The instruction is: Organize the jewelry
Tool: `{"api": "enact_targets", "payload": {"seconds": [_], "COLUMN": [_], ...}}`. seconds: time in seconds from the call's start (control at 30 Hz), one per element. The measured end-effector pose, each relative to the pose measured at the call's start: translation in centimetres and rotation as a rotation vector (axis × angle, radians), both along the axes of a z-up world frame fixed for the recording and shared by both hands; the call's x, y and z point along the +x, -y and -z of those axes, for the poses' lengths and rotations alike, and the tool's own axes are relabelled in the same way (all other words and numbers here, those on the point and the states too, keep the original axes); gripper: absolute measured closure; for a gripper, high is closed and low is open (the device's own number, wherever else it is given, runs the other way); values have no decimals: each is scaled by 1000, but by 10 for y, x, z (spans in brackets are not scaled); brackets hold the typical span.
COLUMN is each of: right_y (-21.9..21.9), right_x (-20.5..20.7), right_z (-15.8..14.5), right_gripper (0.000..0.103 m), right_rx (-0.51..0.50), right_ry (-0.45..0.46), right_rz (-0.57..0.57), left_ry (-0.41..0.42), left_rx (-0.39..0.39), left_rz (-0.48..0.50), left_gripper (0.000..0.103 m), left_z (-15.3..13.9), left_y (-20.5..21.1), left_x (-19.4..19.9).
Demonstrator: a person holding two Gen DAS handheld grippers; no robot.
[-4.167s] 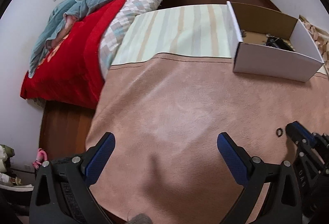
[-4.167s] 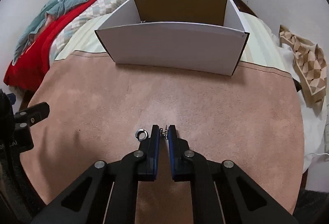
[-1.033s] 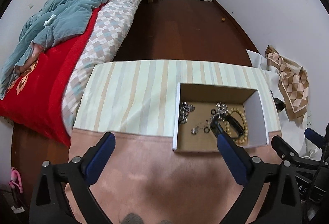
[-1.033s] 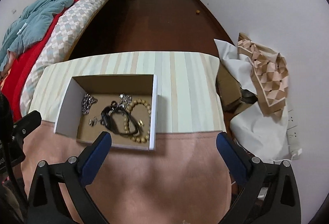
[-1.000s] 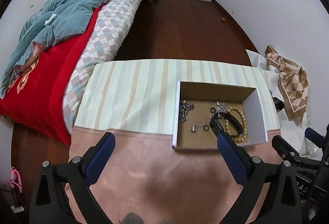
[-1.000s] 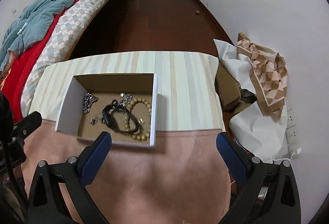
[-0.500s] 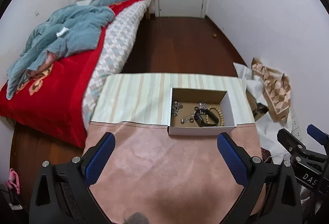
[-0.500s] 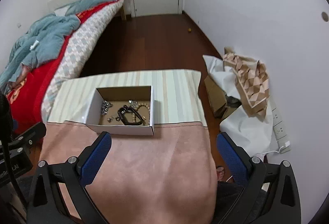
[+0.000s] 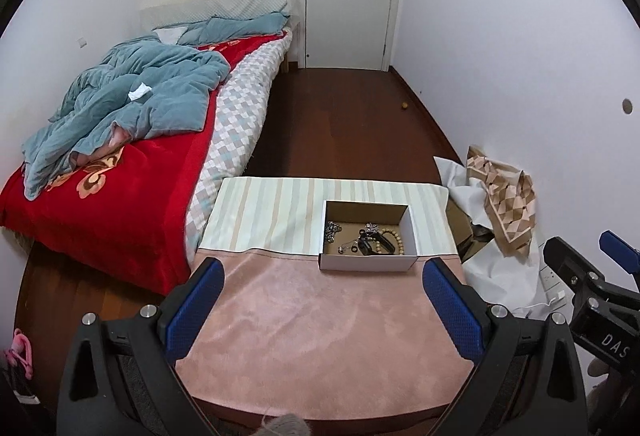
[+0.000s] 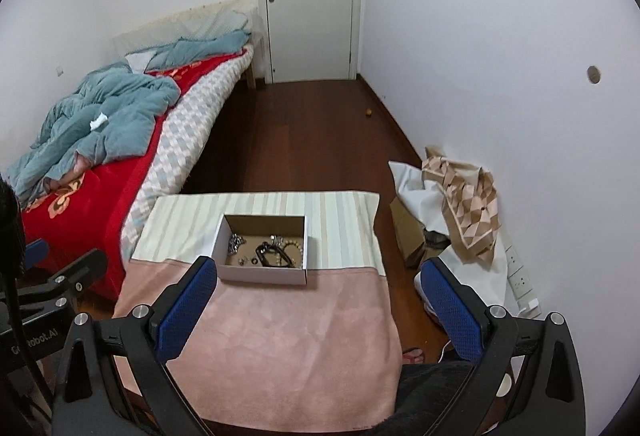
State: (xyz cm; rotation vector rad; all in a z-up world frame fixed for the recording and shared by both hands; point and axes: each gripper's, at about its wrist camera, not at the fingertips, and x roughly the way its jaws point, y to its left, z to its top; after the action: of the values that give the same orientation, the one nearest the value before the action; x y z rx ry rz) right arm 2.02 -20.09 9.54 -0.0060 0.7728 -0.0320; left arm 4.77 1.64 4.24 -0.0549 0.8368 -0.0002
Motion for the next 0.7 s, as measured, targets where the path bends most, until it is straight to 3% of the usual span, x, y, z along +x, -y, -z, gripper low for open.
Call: {"api": "enact_targets", "payload": {"seconds": [0.37, 0.7], "right_y": [-3, -1], "right_x": [-7, 37], "right_z": [-15, 2], "right_gripper": [0, 0], "right_rx": [-5, -15], "right_ry": [-11, -35], "right_rz": [-12, 15], "left_ry": [-1, -24], "left_rx": [13, 39], "left_rz": [-10, -59], "left_gripper": [2, 1], "left_z": [-15, -4], "left_y": [1, -1], "left_x": [-11, 26]}}
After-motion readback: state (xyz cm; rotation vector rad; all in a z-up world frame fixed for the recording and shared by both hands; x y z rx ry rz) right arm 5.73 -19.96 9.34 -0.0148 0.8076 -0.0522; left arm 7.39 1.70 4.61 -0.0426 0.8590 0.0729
